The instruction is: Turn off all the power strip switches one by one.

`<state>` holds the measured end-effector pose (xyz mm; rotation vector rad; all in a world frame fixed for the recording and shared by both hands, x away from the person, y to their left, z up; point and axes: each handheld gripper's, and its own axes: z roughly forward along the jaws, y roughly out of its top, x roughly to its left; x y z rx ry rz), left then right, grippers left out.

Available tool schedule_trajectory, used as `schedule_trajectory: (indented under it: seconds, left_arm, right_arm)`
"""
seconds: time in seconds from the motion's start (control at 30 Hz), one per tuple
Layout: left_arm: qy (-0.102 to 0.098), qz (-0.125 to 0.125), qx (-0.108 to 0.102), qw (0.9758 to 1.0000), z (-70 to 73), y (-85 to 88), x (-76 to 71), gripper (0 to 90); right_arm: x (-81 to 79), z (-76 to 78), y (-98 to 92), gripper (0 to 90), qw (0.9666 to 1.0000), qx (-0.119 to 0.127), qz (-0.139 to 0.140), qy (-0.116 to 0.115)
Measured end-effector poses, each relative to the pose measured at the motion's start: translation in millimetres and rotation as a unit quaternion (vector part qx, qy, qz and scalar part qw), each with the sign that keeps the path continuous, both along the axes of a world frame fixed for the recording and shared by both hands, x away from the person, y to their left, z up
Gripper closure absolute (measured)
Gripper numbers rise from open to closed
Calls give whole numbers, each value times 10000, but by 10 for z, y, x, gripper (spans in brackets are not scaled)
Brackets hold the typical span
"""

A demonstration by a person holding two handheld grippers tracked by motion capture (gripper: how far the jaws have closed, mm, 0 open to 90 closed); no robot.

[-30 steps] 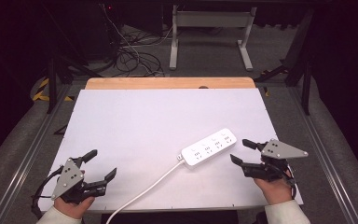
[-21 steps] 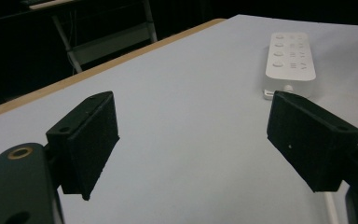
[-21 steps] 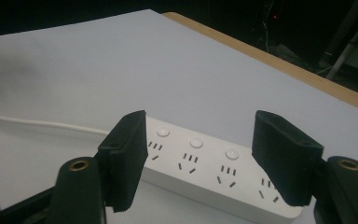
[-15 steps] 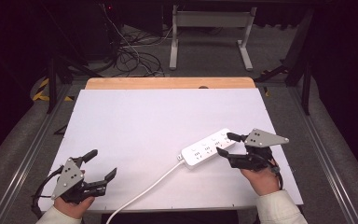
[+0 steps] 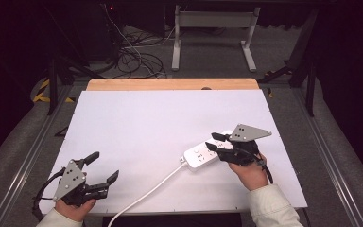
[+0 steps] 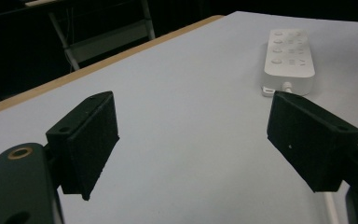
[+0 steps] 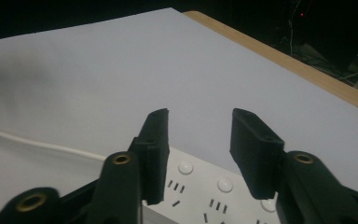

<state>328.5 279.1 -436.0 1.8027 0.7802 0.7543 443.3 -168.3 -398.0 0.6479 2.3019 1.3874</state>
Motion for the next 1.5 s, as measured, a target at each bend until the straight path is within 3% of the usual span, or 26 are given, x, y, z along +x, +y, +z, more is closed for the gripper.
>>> schedule_trajectory:
  seconds: [0.03,0.07,0.17,0.27,0.47,0.67,0.9,1.5]
  left_arm:
    - [-37,-3,39,10000,4,6,2,169]
    - [-35,-2,36,10000,4,6,1,169]
    - [-40,-4,37,10000,4,8,2,169]
    - [-39,-3,35,10000,4,8,0,169]
    - [-23,3,-3,10000,2,2,-5,169]
    - [-28,1,3,10000,2,4,-5,169]
    - [-43,0,8,10000,4,7,-6,169]
    - [-51,-10,29,10000,5,13,1,169]
  right_arm:
    - [0,0,0,642,10000,0,0,0]
    - [14,-7,32,773,10000,-26,56,26]
    - [27,-10,56,896,9999,-56,100,55]
    - [60,-17,71,900,9997,-57,158,183]
    - [184,-146,161,900,9980,-311,88,548]
    - [262,-264,245,900,9969,-465,-57,634]
    - [338,-434,342,900,9951,-609,10,776]
    - [426,-625,451,900,9912,-807,74,1050]
